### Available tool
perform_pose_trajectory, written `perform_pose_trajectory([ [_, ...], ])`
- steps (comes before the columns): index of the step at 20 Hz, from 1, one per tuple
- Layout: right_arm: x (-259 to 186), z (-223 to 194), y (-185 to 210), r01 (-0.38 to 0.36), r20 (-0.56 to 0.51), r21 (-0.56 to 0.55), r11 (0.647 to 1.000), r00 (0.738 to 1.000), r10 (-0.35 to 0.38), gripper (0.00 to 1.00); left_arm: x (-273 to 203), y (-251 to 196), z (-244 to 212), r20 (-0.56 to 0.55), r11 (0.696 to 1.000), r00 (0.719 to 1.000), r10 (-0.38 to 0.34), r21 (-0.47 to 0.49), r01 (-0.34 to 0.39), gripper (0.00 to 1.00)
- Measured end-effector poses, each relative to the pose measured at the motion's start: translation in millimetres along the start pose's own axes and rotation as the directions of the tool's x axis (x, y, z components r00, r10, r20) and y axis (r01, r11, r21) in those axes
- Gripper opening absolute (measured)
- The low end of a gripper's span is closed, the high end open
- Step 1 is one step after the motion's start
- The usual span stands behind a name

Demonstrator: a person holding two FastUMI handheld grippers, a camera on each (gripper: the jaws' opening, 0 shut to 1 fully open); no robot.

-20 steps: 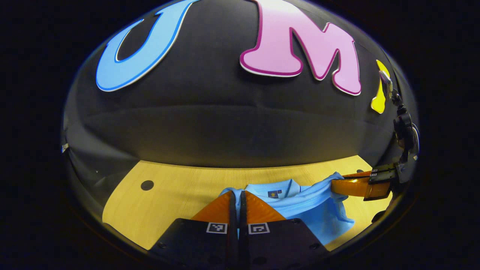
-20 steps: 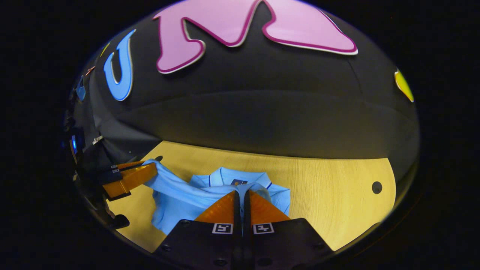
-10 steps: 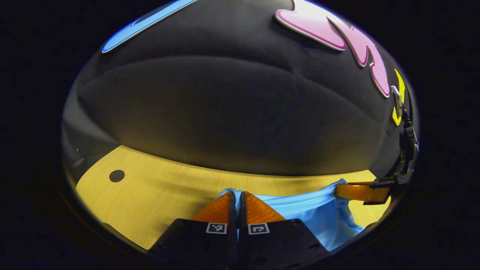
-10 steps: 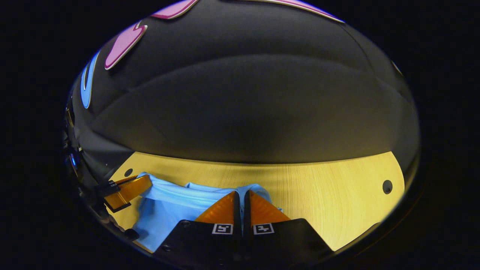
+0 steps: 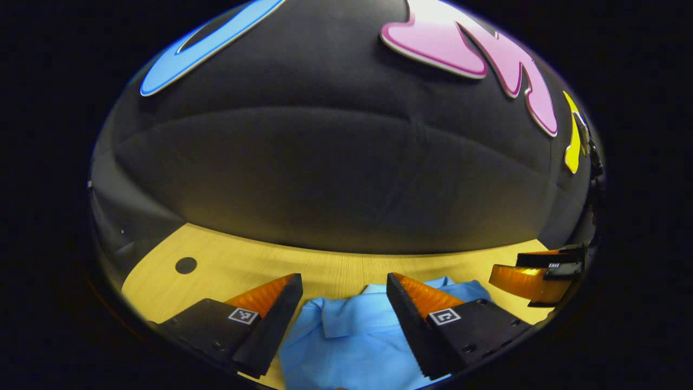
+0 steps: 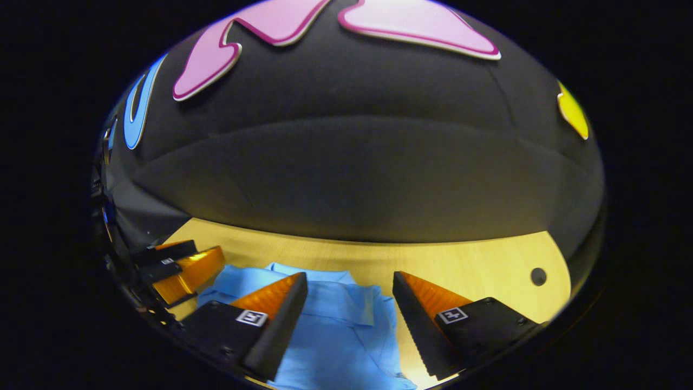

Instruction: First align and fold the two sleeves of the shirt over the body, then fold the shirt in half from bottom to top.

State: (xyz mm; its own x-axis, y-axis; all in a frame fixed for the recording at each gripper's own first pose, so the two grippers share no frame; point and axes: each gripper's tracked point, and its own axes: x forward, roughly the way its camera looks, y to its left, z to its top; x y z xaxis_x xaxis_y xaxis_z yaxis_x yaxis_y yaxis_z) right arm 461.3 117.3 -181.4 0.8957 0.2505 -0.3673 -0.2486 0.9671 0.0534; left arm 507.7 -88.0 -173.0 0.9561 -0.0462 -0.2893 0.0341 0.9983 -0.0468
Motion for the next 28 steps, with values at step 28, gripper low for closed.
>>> perform_pose_trajectory([
  [28, -456.5, 80.6, 57.2, 0.108, 0.333, -0.045, 0.993, 0.939, -0.087, 0.99, -495.3, 10.2, 124.7, 0.404, 0.991, 0.907, -0.119, 0.102, 0.085, 0.96],
])
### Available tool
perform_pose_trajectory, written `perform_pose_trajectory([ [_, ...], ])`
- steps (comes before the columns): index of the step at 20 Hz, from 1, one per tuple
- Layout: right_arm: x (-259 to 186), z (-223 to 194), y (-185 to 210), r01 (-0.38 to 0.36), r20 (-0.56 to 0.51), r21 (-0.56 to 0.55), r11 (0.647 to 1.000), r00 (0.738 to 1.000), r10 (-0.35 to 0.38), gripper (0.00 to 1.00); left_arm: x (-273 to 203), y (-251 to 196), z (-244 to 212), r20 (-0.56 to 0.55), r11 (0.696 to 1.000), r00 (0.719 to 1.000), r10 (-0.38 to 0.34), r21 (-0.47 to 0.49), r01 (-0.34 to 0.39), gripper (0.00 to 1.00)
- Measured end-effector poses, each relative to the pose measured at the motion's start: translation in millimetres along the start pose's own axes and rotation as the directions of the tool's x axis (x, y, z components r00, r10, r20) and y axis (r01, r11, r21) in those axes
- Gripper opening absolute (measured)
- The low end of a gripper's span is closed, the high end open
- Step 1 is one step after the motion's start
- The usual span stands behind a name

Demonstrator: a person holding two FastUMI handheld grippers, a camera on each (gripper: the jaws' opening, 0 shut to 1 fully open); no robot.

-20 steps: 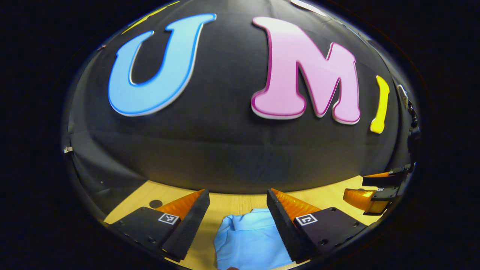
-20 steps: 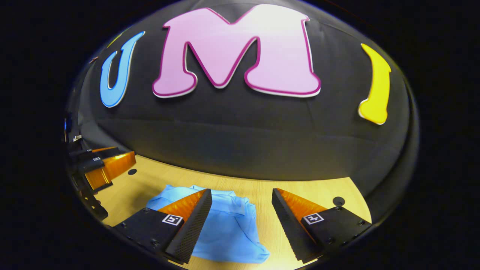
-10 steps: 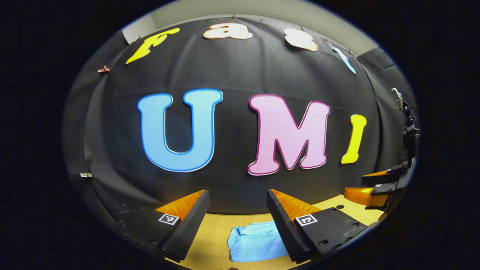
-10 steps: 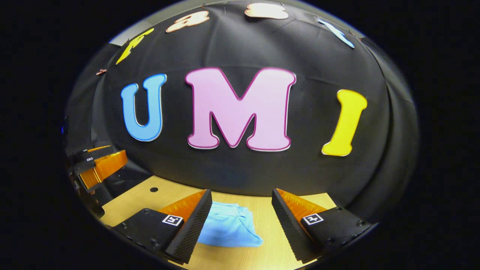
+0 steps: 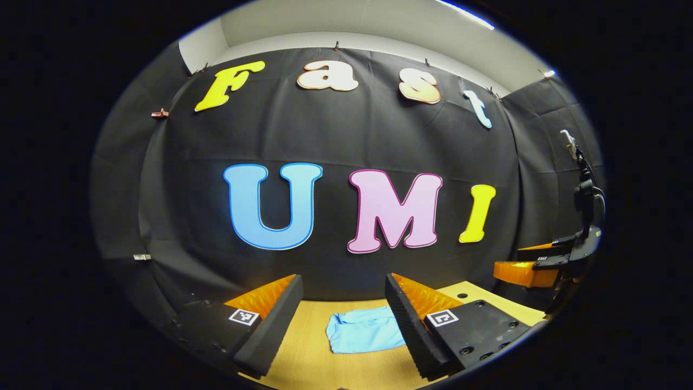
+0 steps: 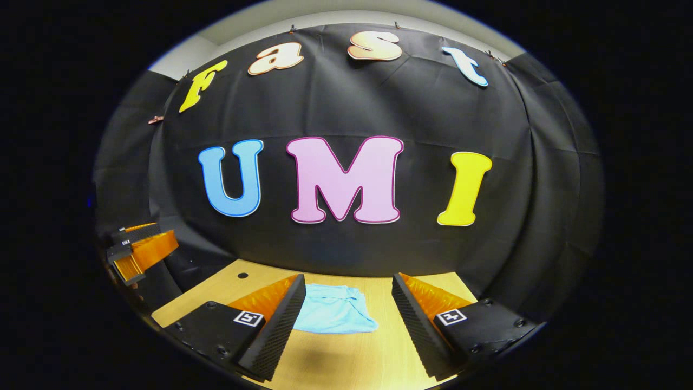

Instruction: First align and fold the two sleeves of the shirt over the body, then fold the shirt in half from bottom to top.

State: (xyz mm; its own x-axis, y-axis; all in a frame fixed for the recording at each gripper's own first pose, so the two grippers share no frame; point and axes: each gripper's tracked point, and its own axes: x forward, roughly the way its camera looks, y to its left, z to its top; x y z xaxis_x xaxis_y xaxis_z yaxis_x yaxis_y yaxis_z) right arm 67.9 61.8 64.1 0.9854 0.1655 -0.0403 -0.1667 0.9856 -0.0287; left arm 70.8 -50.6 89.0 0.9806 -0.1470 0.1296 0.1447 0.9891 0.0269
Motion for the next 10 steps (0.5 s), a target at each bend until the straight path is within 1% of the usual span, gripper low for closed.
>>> perform_pose_trajectory([
  [2, -22.2, -0.6, 1.4, -0.007, -0.001, 0.028, 1.000, 1.000, 0.007, 0.99, -25.1, -0.8, 5.3, -0.006, 1.000, 1.000, 0.000, 0.002, 0.000, 0.96],
  [3, -33.2, -1.5, 4.2, -0.013, -0.004, 0.057, 0.998, 1.000, 0.013, 0.99, -36.0, 0.0, 5.9, -0.007, 1.000, 1.000, 0.004, 0.013, -0.004, 0.92],
  [4, -43.5, -0.4, 2.9, -0.006, 0.002, 0.077, 0.997, 1.000, 0.006, 0.99, -48.4, 0.4, 4.9, -0.007, 1.000, 1.000, 0.006, 0.029, -0.006, 0.96],
  [6, -63.0, 3.4, -1.3, 0.013, 0.021, 0.095, 0.995, 1.000, -0.015, 1.00, -69.1, -0.4, 2.0, -0.012, 0.999, 1.000, 0.009, 0.042, -0.009, 0.97],
  [8, -81.6, 2.9, -0.9, 0.024, 0.028, 0.090, 0.996, 0.999, -0.026, 0.99, -89.1, -5.4, -2.9, -0.025, 1.000, 1.000, 0.002, 0.019, -0.001, 0.96],
  [9, -90.2, 1.2, -0.8, 0.026, 0.024, 0.089, 0.996, 0.999, -0.028, 0.99, -98.5, -7.1, -5.1, -0.032, 1.000, 0.999, -0.003, 0.002, 0.003, 0.92],
  [10, -97.7, 0.6, -0.7, 0.029, 0.024, 0.094, 0.995, 0.999, -0.031, 0.99, -106.8, -8.3, -5.9, -0.037, 1.000, 0.999, -0.005, -0.006, 0.005, 0.96],
])
